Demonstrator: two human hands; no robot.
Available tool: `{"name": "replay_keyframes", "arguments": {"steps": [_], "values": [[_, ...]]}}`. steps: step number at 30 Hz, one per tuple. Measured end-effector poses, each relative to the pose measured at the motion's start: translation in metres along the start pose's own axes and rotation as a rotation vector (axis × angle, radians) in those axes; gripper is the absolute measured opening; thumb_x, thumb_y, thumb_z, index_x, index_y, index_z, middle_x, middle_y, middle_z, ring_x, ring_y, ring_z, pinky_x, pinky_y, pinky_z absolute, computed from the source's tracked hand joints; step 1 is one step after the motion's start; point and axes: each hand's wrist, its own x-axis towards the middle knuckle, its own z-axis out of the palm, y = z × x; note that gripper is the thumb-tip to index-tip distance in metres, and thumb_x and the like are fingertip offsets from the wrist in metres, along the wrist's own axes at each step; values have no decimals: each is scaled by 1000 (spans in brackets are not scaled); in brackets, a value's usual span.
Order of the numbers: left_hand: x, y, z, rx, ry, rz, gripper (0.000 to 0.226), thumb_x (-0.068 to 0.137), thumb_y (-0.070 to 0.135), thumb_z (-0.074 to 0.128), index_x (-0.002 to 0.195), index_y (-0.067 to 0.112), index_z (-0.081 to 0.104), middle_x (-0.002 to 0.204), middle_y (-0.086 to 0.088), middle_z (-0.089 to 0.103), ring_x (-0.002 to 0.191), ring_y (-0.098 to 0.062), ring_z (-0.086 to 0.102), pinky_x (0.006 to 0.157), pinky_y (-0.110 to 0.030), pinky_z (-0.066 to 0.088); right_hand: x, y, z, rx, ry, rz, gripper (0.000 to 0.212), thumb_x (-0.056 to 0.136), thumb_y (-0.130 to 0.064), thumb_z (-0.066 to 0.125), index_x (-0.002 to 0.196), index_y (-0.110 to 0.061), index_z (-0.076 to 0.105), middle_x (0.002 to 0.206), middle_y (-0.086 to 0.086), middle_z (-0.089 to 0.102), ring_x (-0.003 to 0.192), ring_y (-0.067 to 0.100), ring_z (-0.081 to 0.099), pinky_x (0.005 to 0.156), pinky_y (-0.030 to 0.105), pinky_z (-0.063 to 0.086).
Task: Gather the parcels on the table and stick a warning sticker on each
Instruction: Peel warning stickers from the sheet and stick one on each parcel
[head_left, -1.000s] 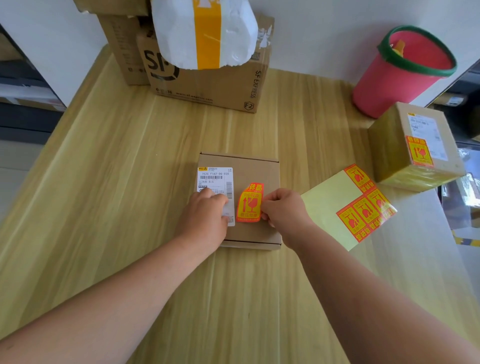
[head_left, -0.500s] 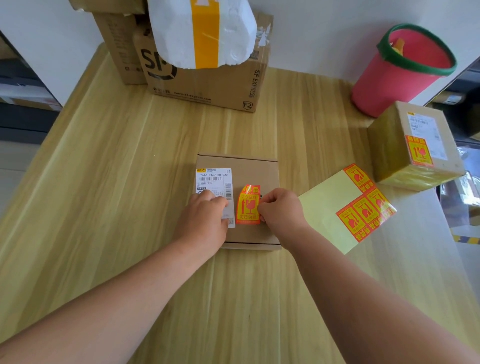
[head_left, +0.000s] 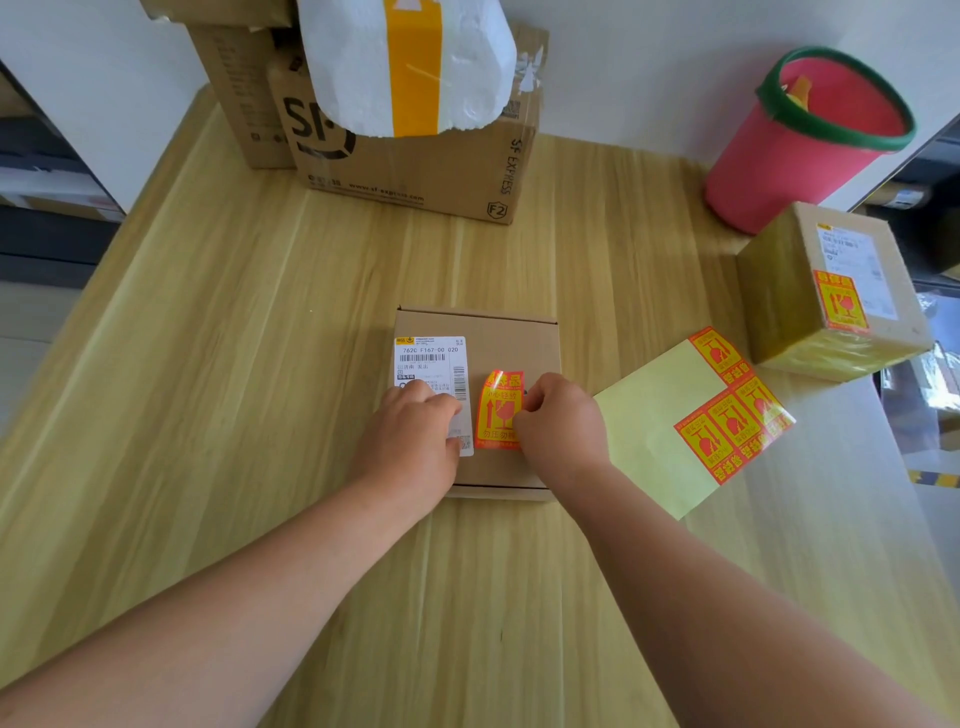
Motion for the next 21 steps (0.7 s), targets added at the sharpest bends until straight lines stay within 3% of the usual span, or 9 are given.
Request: {"name": "replay_keyframes", "arguments": {"steps": [3,5,7,9,12,14,17,21], "values": [[0,-1,1,31,1,13,36,88,17,58,124,16,59,116,-3,52,114,-23,45,92,-33,43,-1,0,0,-139,17,-29,6,88,-17,56,89,-13,51,91,5,55,74,24,53,58,29,36],[-1,1,2,60,40,99,26,83,10,59,108,12,66,103,-7,58,103,-29,51,84,-40,47,0,4,-1,-207,45,-79,10,87,-19,59,91,-14,51,91,3,51,76,25,53,60,30,38],[0,3,5,119,122,259,13,72,4,62,81,11,69,81,-7,60,81,-31,55,67,-42,50,-1,14,1,-201,114,-256,7,86,-17,58,89,-11,56,86,1,50,75,28,53,61,31,38],[3,6,10,202,214,439,11,69,3,60,69,13,65,72,-3,59,75,-28,53,65,-39,48,-2,26,5,-219,206,-466,13,83,-18,55,83,-8,62,81,4,57,74,32,54,61,34,42],[11,10,13,267,288,603,24,80,8,46,76,13,70,82,0,67,93,-23,51,83,-35,40,-4,38,8,-263,250,-585,31,83,-29,45,93,-16,71,100,-1,70,94,32,59,73,40,49],[18,10,14,331,279,582,28,82,11,45,83,12,72,94,0,72,105,-25,53,91,-36,33,-2,39,9,-311,204,-607,37,84,-32,43,106,-20,71,115,-5,68,108,33,58,82,44,49],[28,4,17,389,224,478,20,78,14,60,93,11,74,105,-1,72,107,-32,63,94,-40,29,3,43,12,-403,120,-605,44,86,-36,42,117,-20,67,125,-2,65,118,36,55,89,48,47],[27,-2,23,366,103,359,41,69,22,81,107,12,71,117,0,68,106,-32,63,90,-40,27,4,49,12,-445,49,-589,48,91,-42,37,127,-21,61,136,-3,57,127,34,49,96,51,43]]}}
